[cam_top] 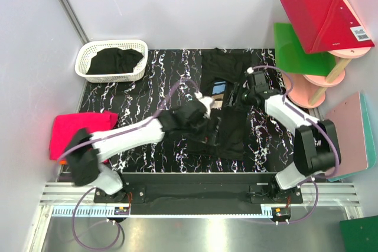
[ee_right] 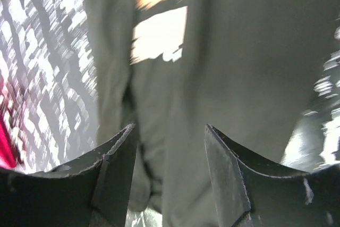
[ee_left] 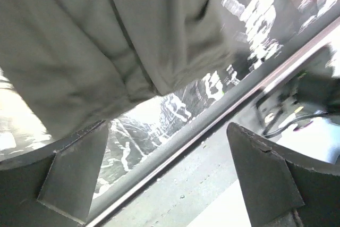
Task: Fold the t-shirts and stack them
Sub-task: Rotate the tshirt 90 degrees
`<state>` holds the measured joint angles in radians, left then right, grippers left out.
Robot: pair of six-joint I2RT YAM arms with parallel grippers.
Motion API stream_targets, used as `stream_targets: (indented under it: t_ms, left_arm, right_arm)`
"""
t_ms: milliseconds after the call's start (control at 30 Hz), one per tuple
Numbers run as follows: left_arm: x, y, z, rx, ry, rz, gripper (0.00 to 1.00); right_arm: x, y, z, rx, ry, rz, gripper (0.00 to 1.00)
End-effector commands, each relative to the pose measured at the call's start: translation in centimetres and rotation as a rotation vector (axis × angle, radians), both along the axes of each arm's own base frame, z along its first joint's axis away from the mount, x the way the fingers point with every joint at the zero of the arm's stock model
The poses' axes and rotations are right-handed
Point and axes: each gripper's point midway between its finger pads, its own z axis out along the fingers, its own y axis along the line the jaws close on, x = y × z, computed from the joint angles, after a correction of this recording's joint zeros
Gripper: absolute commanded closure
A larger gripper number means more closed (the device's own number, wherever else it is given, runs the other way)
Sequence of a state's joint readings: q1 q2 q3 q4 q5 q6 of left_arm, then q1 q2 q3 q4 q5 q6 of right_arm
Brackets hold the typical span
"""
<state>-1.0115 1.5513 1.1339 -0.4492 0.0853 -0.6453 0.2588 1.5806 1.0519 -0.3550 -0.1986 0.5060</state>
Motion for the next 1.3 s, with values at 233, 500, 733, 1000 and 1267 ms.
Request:
stream_targets:
  t_ms: [233,500,733,1000,1267]
  left_arm:
    - [7.1,14.6,13.1,0.027,-0.556,0.436,0.01]
    - [8.9,18.1,6.4,0.277,-0.415,0.514,0.01]
    - [9.1,17.5,2.4,0.35,-0.324,0.507,0.01]
    - [9.2,17.4,1.5,0.363,-0.308,0.504,0.01]
    - [9.2,17.2,0.1,0.387,-0.28,0.493,0.01]
  right_arm:
    - [-6.3,8.8,-0.2,0.2,0.022,0.2,0.42]
    - [-10.8,12.4,-3.0,0.197,0.171,0.274,0.47]
    - [-13.7,11.2,-4.7,0.104,0.258,0.244,0.49]
    - [-15.2,10.3,-5.4,0.058,0.305,0.238,0.5]
    - [-15.3,12.4,-7.0,0.083,0.327,0.295,0.55]
